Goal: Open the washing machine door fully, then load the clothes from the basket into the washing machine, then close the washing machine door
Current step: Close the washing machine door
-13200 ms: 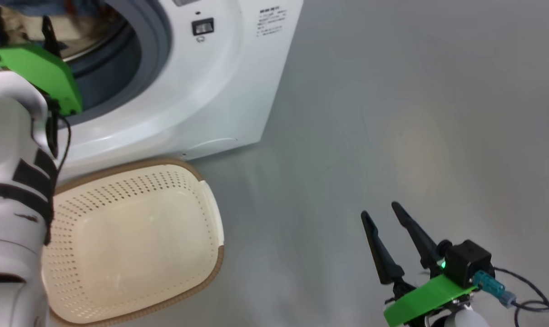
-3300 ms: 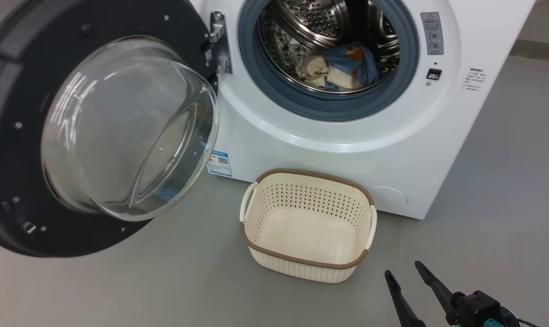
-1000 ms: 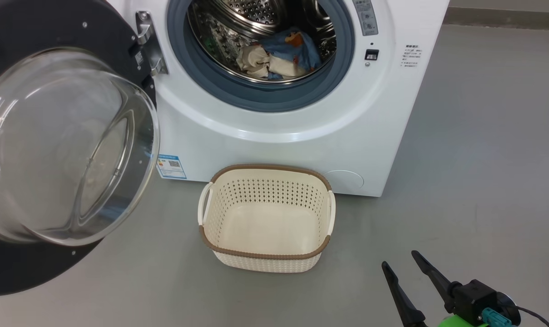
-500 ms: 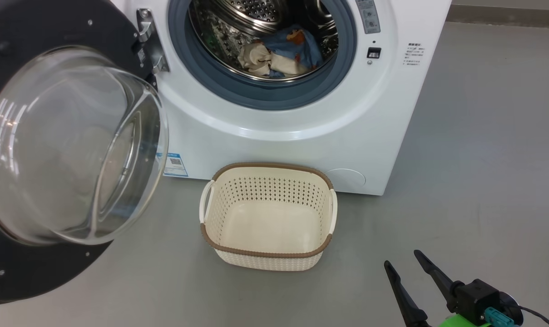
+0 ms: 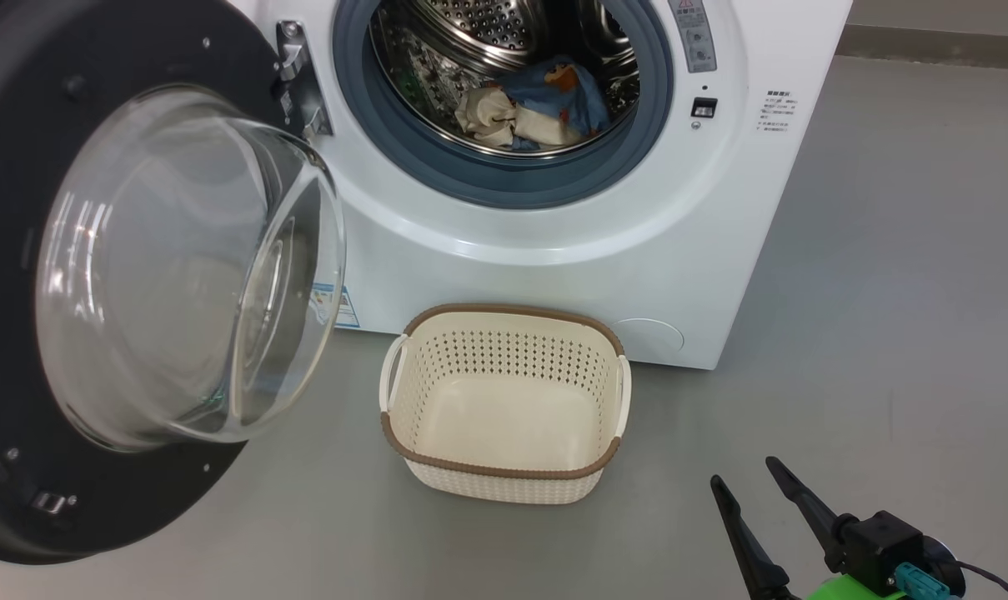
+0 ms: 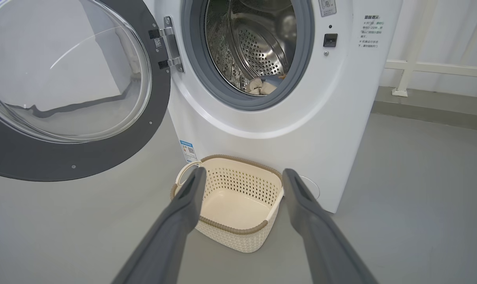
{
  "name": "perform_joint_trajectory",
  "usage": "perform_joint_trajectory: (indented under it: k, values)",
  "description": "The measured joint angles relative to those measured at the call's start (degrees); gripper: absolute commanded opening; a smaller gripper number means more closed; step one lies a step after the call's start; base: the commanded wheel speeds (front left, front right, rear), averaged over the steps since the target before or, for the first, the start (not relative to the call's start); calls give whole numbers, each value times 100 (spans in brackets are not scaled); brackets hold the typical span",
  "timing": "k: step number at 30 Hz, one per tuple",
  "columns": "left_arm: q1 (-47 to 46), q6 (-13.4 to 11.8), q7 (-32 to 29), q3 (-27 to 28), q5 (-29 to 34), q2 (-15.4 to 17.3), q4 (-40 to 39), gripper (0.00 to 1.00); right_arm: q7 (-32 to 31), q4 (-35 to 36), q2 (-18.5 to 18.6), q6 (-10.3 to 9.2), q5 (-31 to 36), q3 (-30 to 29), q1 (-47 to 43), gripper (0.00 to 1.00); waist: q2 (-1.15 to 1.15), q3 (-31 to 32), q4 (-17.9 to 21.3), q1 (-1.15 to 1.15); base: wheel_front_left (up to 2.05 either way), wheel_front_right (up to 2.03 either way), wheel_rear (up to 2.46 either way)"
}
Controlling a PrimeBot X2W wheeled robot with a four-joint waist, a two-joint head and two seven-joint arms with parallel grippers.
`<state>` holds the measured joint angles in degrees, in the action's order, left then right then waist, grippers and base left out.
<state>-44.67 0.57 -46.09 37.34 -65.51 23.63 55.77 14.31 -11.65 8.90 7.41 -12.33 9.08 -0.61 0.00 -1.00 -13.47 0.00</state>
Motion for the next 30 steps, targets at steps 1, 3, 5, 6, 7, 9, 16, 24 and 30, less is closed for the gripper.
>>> perform_joint_trajectory:
  k: [1, 3, 5, 6, 7, 9, 16, 24, 30]
  values:
    - [30, -1, -55, -2, -19, -41, -70, 0, 0, -1, -1, 0, 0, -13, -2, 100, 0, 7, -6, 0, 0, 0, 0]
    - [108, -7, -170, -9, -41, -127, -252, 0, 0, 1, -14, 0, 0, -27, -6, 100, 0, 18, -17, 0, 0, 0, 0]
    - [185, -43, -302, -23, -78, -229, -450, 0, 0, 1, -30, 0, 0, -33, -23, 100, 0, 30, -24, 0, 0, 0, 0]
    - [230, -69, -374, -34, -98, -289, -569, 0, 0, 2, -34, -1, 0, -37, -23, 100, 0, 35, -27, 0, 0, 0, 0]
    - [274, -92, -464, -43, -107, -342, -677, 0, 0, 4, -37, 0, 0, -44, -23, 100, 0, 40, -29, 0, 0, 0, 0]
    - [363, -164, -617, -66, -155, -463, -929, 0, 0, 4, -51, 0, 0, -53, -25, 100, 0, 55, -29, 0, 0, 0, 0]
    - [815, -653, -1104, -268, -242, -982, -2150, 0, 0, 13, -142, 0, 0, -66, -40, 100, 0, 95, -20, 0, 0, 0, 0]
    - [1327, -1245, -1376, -470, -331, -1718, -3799, 0, 0, 19, -177, -1, 0, -74, -40, 100, 0, 73, 48, 0, 0, 0, 0]
    - [1501, -1521, -1416, -746, -454, -2097, -4530, 0, 0, 19, -208, -1, 0, -71, -40, 100, 0, 47, 150, 0, 0, 0, 0]
